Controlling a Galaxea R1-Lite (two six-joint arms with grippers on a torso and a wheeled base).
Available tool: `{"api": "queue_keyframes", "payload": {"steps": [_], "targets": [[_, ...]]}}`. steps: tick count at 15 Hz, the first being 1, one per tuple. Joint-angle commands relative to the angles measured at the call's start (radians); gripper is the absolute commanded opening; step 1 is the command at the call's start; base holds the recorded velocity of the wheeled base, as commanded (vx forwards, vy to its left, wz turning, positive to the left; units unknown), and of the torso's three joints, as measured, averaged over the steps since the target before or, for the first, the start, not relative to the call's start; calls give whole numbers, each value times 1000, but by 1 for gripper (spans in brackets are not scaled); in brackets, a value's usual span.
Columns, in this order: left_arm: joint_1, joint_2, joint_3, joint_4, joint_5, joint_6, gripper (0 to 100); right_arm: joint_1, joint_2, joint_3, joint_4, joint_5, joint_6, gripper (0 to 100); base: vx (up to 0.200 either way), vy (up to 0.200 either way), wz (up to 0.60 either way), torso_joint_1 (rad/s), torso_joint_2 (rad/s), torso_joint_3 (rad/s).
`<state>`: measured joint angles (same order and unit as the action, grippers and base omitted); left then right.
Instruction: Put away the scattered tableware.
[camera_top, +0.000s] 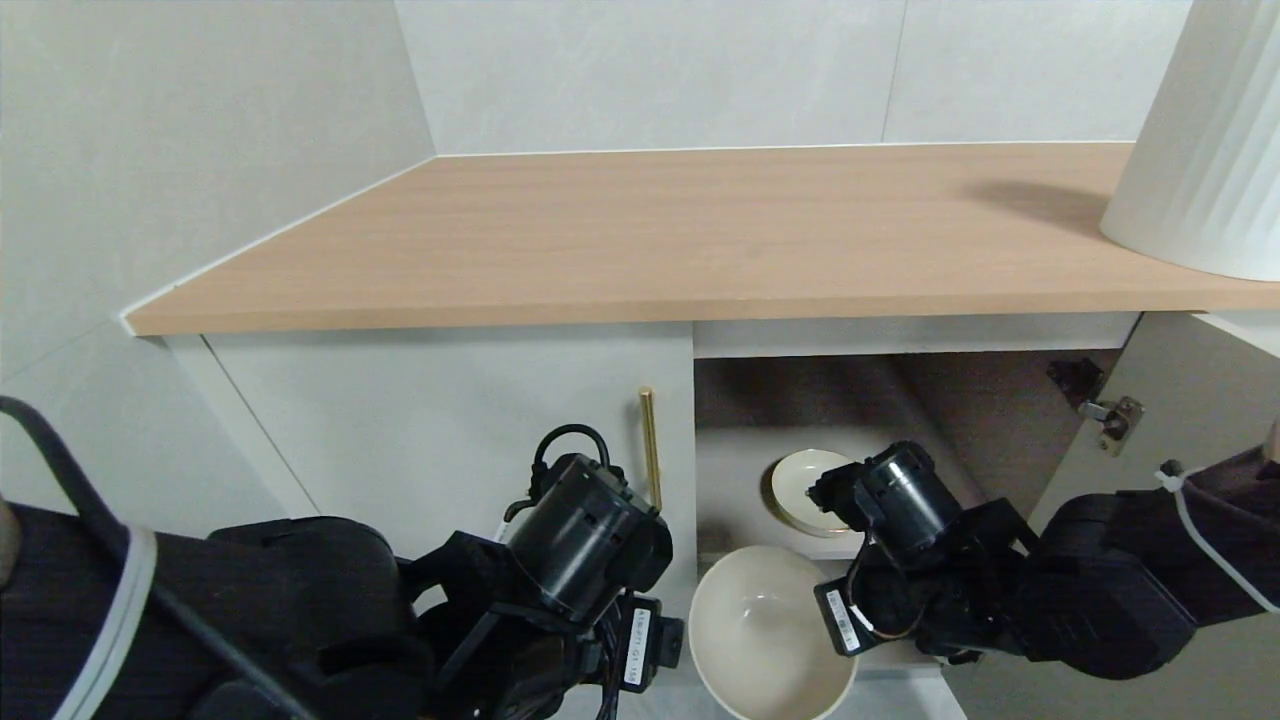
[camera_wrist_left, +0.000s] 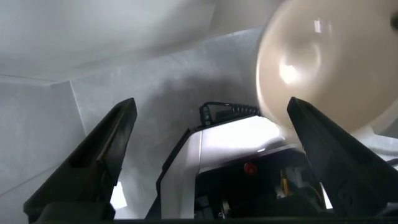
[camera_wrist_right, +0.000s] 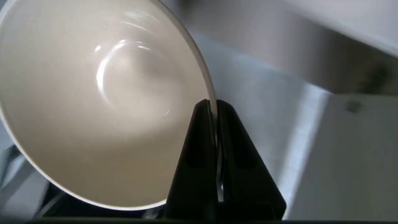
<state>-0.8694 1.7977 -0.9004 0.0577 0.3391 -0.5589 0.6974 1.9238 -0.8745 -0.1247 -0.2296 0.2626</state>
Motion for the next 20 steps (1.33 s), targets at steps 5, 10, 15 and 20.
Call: {"api": "queue_keyframes", "payload": {"steps": [5,10,15,20], "targets": [[0,-15,-2,-1,0,1,100,-134,52,-66,-3,-11,90,0,0,0,0,0,0,0],[0,-15,-3,-1,0,1,100,-240,99,-205,-4,-8,340,0,0,0,0,0,0,0],[0,-15,-3,-1,1,1,100,-305,184,-331,-3,15,506,0,0,0,0,0,0,0],[0,-14,-3,1,8,1,100,-345,253,-390,-1,-1,549,0,0,0,0,0,0,0]]}}
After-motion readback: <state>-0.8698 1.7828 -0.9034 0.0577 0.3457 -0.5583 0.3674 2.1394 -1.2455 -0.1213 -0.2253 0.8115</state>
